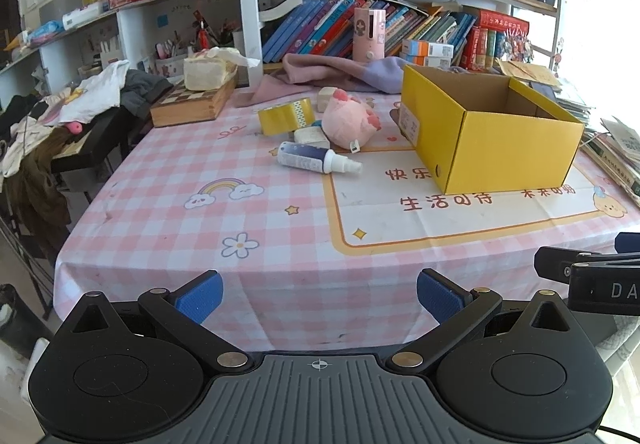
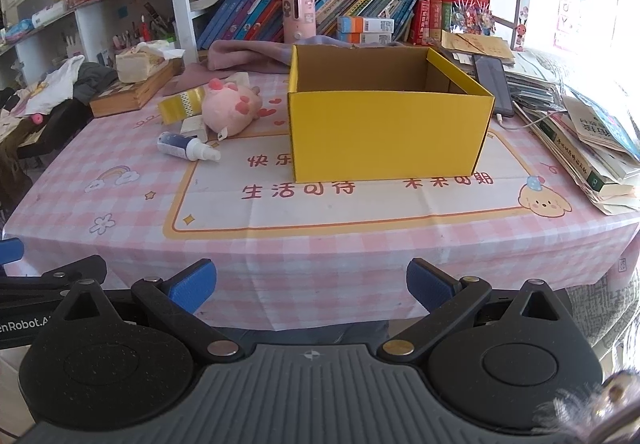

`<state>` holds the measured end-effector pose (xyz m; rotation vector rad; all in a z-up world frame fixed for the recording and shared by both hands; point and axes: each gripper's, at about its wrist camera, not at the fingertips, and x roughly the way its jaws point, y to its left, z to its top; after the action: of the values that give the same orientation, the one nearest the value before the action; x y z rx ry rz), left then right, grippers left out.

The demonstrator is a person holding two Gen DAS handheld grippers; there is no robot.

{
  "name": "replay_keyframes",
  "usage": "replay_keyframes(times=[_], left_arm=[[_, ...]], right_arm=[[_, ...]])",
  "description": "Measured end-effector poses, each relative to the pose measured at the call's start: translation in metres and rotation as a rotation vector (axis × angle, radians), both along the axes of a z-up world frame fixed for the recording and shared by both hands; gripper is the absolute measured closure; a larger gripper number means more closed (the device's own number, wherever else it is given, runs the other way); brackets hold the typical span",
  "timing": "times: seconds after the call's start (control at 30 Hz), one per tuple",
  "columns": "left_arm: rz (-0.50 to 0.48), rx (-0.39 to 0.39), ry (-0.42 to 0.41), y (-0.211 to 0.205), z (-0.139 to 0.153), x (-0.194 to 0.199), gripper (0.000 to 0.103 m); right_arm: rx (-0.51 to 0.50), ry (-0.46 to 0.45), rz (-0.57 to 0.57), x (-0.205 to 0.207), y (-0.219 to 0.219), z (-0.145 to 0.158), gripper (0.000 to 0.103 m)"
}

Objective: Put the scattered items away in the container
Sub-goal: 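Move both tools toward the items beside the yellow box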

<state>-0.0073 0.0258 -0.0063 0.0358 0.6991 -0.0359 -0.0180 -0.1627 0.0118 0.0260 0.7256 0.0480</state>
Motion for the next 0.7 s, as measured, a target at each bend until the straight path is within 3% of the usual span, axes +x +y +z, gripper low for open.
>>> replay_keyframes(times=[0.37, 0.7], left_arm=[[0.001, -0.037, -0.007, 0.018, -0.001, -0.012, 0.000], [0.101, -0.040, -0.004, 0.044, 0.000, -0.015, 0.000]], right_arm=[[-0.029, 0.004, 0.025, -0.007, 0.021, 0.002, 0.000], [-0.033, 0.015, 0.128, 0.007, 0.049, 0.002, 0.002]])
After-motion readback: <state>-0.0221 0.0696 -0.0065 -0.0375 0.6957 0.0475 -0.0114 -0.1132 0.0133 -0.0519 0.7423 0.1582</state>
